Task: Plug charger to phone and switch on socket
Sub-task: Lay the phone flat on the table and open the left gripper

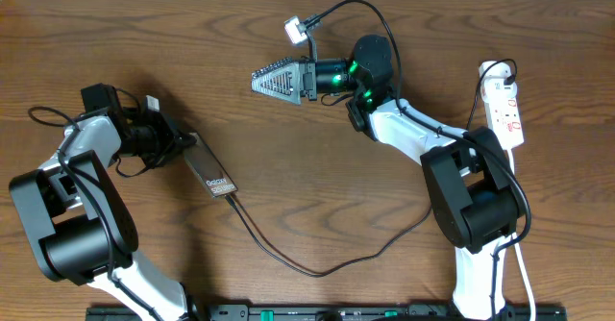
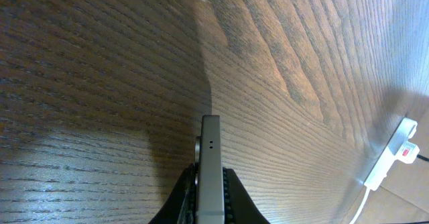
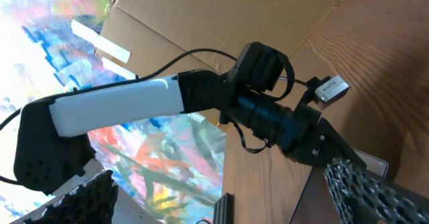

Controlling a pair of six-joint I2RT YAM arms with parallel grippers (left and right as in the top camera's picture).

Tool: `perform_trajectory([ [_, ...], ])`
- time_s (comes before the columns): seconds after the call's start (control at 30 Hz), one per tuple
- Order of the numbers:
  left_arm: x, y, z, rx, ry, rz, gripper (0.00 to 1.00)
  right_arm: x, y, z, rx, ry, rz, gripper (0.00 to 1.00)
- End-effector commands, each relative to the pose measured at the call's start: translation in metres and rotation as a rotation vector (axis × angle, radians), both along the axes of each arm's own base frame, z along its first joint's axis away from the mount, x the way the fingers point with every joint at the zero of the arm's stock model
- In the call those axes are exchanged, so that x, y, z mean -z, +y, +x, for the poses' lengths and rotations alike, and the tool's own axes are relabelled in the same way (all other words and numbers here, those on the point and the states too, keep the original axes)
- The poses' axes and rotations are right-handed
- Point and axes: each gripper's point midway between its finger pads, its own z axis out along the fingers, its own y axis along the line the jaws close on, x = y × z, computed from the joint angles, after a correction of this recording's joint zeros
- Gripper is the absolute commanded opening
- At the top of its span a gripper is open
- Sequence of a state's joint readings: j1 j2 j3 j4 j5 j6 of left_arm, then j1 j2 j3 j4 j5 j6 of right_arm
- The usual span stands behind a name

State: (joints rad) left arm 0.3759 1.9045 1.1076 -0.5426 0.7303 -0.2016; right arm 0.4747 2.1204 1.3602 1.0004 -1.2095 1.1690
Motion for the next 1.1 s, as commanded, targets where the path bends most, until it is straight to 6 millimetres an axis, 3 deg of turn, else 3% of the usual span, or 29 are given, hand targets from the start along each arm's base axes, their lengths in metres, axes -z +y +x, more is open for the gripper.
perform_trajectory([
  [0.0, 0.0018, -0.0043, -0.0031, 0.015, 0.003, -0.016, 0.11, -0.0028, -0.0025, 0.0039, 0.005, -0.028, 0.006, 0.99],
  [1.07, 0.0021, -0.0052, -0.0055, 0.015, 0.015, -0.021, 0.17, -0.0028, -0.0025, 0.0039, 0.005, -0.028, 0.006, 0.99],
])
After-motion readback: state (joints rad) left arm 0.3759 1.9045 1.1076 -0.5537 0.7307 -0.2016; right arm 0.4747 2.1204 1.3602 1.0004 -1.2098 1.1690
